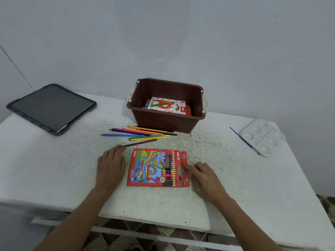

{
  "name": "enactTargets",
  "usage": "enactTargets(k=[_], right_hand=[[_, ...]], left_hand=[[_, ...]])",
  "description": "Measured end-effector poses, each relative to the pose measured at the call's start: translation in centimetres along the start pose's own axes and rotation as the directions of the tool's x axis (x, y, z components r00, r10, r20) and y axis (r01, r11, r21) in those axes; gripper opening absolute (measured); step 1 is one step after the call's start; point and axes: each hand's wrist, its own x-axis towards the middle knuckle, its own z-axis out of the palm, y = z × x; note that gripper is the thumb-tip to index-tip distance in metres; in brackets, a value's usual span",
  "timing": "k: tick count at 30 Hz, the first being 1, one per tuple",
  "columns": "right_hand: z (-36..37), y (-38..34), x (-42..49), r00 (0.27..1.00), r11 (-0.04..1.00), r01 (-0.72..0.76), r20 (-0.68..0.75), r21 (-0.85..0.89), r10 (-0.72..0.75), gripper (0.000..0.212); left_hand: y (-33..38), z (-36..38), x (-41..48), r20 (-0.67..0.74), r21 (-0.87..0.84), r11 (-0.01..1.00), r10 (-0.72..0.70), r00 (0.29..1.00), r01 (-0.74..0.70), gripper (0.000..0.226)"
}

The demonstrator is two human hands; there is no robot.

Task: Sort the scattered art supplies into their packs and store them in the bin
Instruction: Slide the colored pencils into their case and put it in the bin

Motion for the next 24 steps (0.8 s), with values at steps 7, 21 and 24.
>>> enactTargets(k=[7,21,24], right_hand=[[-0.6,-0.8,-0.7,0.996,0.992,-0.087,-0.024,0.091,0.089,0.042],[-1.3,-1.6,-0.5,0.974,0.989,-0.127,-0.181,0.079,0.139,0.033],[-1.2,-2.6,1.0,0.978,0.994,-0.069,-0.193,0.082,0.084,0.031]], left_hand=[[-0.3,-1.6,3.4,0.242,0.328,0.934,0.062,0.968,-0.142,0.052],[5.4,-2.3,3.8,0.160,-0.547,0.805,-0.170,0.972,0.230,0.010],[7.5,-2.8,3.0,0.238,-0.693,0.663,-0.161,0.958,0.284,0.011]])
